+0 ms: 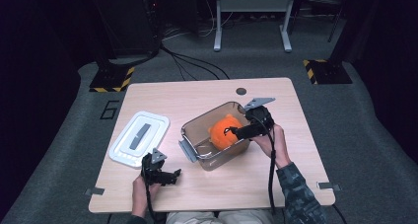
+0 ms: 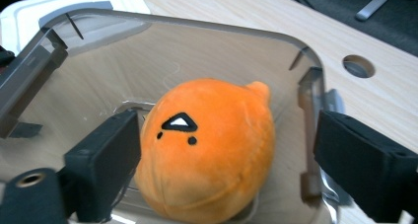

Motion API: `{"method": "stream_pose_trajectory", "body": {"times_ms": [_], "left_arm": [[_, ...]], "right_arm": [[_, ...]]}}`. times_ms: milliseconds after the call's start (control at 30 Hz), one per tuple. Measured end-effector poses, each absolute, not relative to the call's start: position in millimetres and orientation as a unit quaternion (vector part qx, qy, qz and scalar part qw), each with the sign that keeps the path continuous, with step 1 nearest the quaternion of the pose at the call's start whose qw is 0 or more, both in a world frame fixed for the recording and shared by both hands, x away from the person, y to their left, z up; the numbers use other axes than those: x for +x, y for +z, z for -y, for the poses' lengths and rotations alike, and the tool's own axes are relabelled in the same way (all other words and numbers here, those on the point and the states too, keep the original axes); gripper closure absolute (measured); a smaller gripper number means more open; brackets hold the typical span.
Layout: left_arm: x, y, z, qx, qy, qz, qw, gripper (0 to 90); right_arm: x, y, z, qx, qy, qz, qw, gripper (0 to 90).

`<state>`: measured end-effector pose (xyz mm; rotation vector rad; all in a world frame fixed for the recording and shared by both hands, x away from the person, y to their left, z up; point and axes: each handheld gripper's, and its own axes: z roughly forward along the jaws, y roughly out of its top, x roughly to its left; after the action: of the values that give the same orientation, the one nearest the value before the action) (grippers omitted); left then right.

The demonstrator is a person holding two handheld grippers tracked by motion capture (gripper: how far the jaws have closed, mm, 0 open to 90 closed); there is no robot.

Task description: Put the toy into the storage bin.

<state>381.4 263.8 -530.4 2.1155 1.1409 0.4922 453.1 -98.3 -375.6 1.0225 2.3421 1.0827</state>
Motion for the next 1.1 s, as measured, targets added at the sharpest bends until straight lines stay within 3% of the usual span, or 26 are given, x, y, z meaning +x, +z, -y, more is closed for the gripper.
{"method": "stream_pose_trajectory", "body": {"times_ms": [267, 533, 1100], "left_arm": [[381.4, -530.4, -263.8, 0.812, 0.189, -0.438, 0.337, 0.5], [381.5, -530.4, -263.8, 0.812, 0.189, -0.438, 0.337, 0.5], [381.4, -530.4, -263.8, 0.811, 0.189, -0.439, 0.337, 0.5]], "right_arm": [[434.1, -372.0, 126.3, 0.378, 0.404, -0.807, 0.207, 1.0], [420.4, -377.4, 153.5, 0.396, 0.405, -0.793, 0.225, 0.0], [406.9, -419.8, 195.6, 0.442, 0.389, -0.774, 0.233, 0.0]]}}
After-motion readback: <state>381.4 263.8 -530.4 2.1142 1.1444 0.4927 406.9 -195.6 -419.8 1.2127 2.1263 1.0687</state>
